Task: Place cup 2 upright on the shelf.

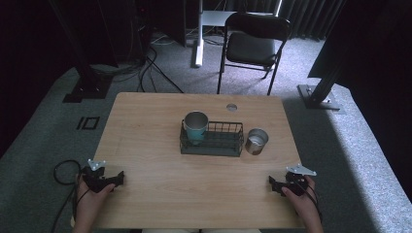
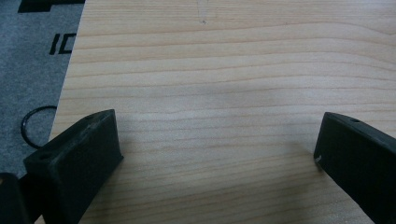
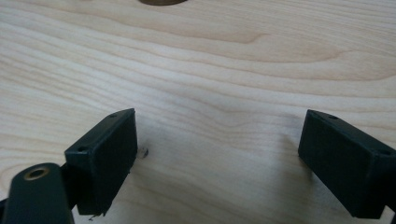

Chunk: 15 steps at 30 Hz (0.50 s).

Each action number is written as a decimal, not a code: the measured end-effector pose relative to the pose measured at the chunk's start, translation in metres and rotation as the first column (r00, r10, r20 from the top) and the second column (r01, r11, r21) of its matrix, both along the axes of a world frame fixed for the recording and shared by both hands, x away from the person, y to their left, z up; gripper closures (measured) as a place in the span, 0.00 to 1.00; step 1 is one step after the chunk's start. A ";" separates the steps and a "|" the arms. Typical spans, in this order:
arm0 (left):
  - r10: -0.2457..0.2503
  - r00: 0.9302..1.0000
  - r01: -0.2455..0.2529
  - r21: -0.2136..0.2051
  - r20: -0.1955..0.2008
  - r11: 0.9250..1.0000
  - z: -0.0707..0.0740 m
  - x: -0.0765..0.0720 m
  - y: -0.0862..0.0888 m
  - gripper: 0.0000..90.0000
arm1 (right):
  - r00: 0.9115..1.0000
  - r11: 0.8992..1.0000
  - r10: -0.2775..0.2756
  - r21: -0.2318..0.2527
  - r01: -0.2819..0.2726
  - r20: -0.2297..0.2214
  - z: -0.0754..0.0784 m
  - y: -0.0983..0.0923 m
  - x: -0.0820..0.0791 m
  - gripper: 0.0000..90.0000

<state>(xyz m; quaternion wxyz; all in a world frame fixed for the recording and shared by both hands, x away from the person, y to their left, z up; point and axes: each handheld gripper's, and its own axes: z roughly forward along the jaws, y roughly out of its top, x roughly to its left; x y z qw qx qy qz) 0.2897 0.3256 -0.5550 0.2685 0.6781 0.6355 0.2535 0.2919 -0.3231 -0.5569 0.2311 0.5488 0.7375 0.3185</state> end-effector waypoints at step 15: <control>0.000 1.000 0.000 0.000 0.001 1.000 0.000 0.000 0.000 0.01 | 1.000 1.000 0.004 -0.002 -0.004 -0.001 0.000 0.001 -0.003 0.13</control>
